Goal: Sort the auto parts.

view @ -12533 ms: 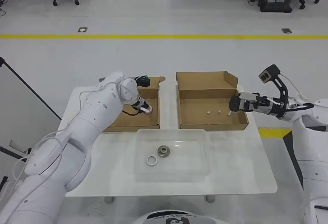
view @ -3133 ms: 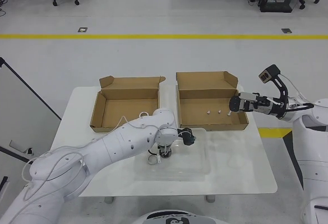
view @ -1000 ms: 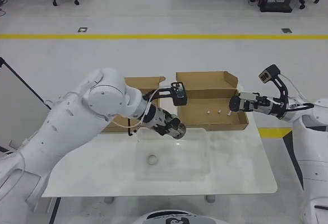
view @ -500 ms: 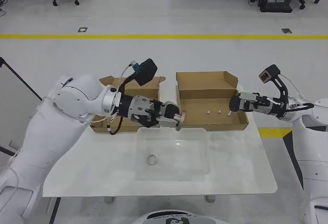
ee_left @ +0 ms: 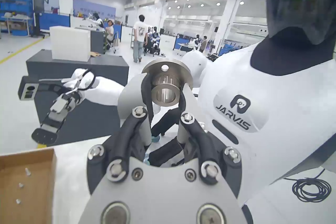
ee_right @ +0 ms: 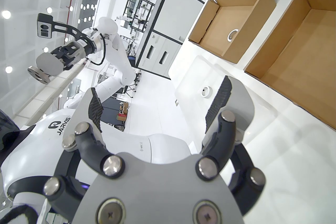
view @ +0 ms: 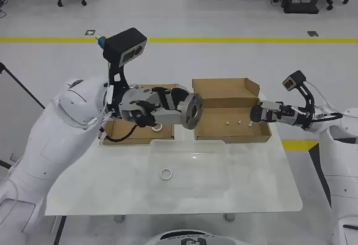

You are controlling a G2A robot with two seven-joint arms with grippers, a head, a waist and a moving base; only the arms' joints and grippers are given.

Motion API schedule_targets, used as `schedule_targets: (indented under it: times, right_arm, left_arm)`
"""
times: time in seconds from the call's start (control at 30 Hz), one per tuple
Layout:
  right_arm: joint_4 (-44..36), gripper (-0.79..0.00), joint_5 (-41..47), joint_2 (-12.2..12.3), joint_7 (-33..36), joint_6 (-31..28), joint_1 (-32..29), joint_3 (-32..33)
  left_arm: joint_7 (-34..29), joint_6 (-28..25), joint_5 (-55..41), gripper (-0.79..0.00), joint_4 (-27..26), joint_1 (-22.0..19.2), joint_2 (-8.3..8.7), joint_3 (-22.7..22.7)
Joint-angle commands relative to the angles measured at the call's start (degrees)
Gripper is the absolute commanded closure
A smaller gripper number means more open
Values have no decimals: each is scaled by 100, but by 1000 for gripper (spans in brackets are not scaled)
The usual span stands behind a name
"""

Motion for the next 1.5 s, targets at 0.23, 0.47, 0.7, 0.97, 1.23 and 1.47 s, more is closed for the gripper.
schedule_targets:
  times: [0.23, 0.47, 0.7, 0.97, 1.23, 1.47]
  right_arm:
    - [0, -785, 0, 0, 0, 0, 0, 0]
    - [0, -785, 0, 0, 0, 0, 0, 0]
    - [0, -785, 0, 0, 0, 0, 0, 0]
    - [0, -785, 0, 0, 0, 0, 0, 0]
    - [0, -785, 0, 0, 0, 0, 0, 0]
    - [0, -785, 0, 0, 0, 0, 0, 0]
  left_arm:
    - [598, -594, -751, 0, -243, -81, 63, 161]
    - [597, -594, -1404, 0, -474, 76, -62, -97]
    - [596, -594, -1777, 0, -529, 371, -326, -504]
    - [596, -594, -1958, 0, -408, 571, -617, -756]
    - [596, -594, -1512, 0, -205, 606, -716, -727]
    - [597, -594, -1215, 0, 44, 584, -646, -653]
